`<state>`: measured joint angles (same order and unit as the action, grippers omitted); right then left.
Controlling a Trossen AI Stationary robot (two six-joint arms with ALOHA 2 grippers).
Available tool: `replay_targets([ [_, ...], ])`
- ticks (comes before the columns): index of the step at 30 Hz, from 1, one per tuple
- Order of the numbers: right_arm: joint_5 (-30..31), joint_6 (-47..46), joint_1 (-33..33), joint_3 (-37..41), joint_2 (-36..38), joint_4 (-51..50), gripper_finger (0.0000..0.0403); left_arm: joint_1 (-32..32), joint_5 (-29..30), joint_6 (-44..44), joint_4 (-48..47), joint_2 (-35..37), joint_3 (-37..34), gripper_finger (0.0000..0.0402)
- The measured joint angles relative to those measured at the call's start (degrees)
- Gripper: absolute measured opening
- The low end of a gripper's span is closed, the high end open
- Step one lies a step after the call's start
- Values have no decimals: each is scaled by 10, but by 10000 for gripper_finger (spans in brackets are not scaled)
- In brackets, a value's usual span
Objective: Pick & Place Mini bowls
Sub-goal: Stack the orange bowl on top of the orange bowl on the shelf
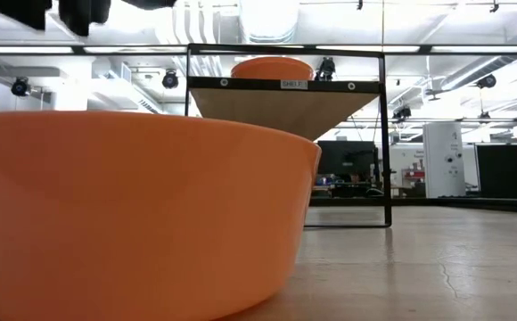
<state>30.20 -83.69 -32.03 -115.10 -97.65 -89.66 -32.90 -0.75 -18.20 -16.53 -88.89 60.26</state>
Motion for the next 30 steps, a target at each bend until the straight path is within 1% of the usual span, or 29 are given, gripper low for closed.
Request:
replay_targets([
  [7, -4, -19, 0, 18, -1, 2, 9, -8, -2, -32, 16, -41, -5, 62],
  [16, -5, -19, 0, 18, -1, 9, 9, -20, 1, -67, 24, -84, -3, 62],
  [22, -6, -18, 0, 18, -1, 18, 9, -21, 9, -77, 53, -98, -2, 62],
  [30, -7, -14, 0, 19, -1, 20, 8, -21, 9, -84, 54, -114, -2, 62],
])
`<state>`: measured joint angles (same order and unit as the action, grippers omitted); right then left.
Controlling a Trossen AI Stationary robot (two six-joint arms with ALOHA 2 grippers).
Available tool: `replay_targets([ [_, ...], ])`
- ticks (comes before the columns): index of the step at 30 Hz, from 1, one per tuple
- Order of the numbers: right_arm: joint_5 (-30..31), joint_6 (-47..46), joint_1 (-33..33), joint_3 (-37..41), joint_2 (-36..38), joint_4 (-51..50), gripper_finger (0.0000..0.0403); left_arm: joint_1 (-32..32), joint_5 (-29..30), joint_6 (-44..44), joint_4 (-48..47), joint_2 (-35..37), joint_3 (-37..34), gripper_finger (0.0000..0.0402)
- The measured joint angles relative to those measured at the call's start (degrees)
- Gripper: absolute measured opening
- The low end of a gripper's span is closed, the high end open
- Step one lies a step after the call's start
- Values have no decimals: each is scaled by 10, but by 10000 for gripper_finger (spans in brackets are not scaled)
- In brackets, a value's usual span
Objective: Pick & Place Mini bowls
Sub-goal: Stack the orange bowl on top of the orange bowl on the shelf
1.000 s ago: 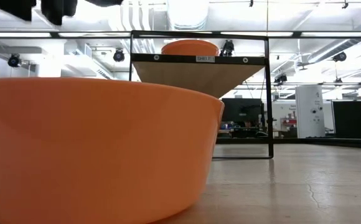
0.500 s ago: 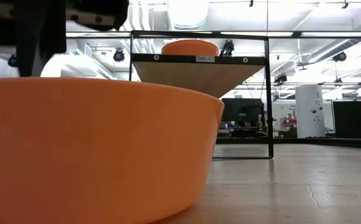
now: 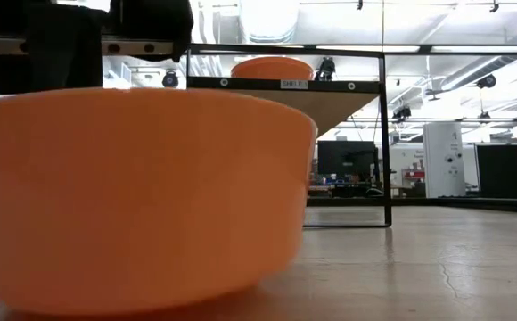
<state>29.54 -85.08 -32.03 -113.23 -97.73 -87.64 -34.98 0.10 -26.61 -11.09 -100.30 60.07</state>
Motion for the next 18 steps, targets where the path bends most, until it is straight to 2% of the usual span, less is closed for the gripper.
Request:
replay_targets([
  [12, 0, 0, 0, 0, 0, 8, 8, 0, 23, -15, -10, -31, 40, 59],
  [18, 0, 2, 0, 0, 0, 15, 8, 0, 20, -5, -50, -40, 65, 7],
])
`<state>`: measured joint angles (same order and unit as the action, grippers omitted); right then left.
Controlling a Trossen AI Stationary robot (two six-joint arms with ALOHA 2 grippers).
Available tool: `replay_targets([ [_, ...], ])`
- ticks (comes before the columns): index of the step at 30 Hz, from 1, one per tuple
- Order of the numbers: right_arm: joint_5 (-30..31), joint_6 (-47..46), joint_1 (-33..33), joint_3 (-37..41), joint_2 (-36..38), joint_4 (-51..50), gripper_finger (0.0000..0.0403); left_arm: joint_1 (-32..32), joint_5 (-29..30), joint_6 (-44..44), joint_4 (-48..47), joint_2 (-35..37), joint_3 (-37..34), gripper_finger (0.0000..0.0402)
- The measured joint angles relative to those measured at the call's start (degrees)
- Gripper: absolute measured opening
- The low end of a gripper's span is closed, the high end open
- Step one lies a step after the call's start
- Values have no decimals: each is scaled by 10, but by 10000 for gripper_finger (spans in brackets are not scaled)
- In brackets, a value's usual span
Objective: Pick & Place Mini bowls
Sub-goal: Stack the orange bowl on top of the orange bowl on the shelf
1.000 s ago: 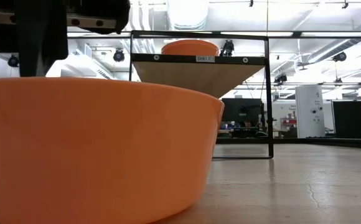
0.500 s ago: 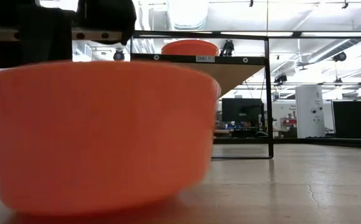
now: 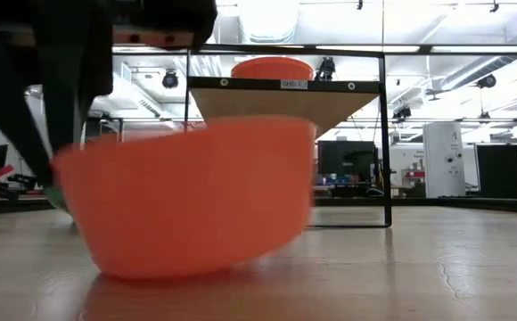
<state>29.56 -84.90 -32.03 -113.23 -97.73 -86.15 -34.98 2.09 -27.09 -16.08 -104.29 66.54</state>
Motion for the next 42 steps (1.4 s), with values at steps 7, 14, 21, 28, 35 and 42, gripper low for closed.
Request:
replay_targets([
  [7, 0, 1, 0, 0, 0, 12, 8, 0, 5, 8, -7, -8, 0, 2],
  [14, 0, 4, 0, 0, 0, 17, 8, 0, 10, 33, -85, 1, 38, 0],
  [21, 0, 5, -1, 0, 0, 17, 8, 0, 19, 51, -167, 3, 103, 0],
  [28, 2, 12, -1, 0, 0, 17, 8, 0, 32, 52, -253, 4, 186, 0],
  [35, 6, 24, -1, 0, 0, 16, 8, 0, 43, 58, -354, 11, 295, 0],
  [42, 22, 26, -2, 0, 0, 16, 8, 14, 61, 52, -419, 37, 364, 0],
])
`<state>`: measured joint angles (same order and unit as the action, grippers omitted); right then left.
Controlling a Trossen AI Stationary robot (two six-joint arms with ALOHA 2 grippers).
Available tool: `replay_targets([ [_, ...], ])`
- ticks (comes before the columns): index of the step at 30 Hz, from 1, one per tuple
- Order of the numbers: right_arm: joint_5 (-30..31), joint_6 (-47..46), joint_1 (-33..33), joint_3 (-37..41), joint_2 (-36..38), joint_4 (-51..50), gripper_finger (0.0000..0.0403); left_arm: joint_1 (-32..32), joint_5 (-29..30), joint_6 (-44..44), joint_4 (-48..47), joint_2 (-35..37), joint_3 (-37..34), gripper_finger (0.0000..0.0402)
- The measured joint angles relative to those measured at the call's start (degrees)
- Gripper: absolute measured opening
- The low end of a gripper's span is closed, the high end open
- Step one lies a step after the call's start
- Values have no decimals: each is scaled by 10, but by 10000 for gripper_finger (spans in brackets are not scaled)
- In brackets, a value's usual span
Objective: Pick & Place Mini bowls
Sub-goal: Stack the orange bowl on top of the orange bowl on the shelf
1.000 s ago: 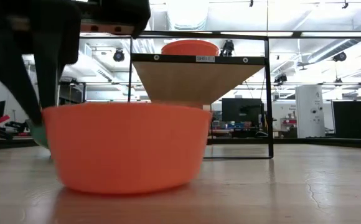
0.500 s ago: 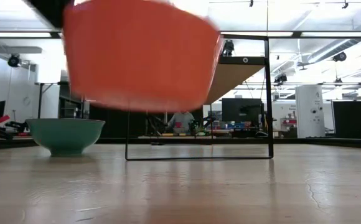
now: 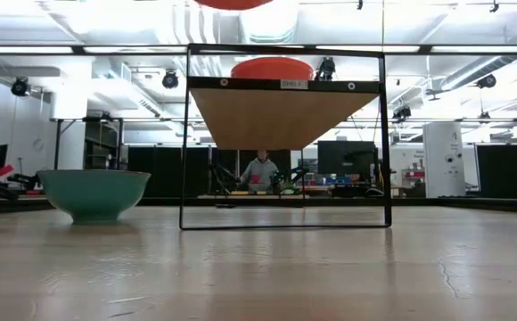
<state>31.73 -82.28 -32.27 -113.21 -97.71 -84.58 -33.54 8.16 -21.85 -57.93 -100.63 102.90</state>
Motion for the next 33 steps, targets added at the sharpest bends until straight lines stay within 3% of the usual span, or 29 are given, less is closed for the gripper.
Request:
replay_targets([
  [14, 15, 7, -1, 0, 0, -1, 8, 138, 25, -10, -114, 21, 74, 0],
  [25, 15, 15, -1, 0, 0, -2, 8, 298, 9, -31, -102, 23, 76, 0],
  [33, 29, 20, -1, 0, 0, -1, 8, 324, -11, -25, -67, 22, 63, 0],
])
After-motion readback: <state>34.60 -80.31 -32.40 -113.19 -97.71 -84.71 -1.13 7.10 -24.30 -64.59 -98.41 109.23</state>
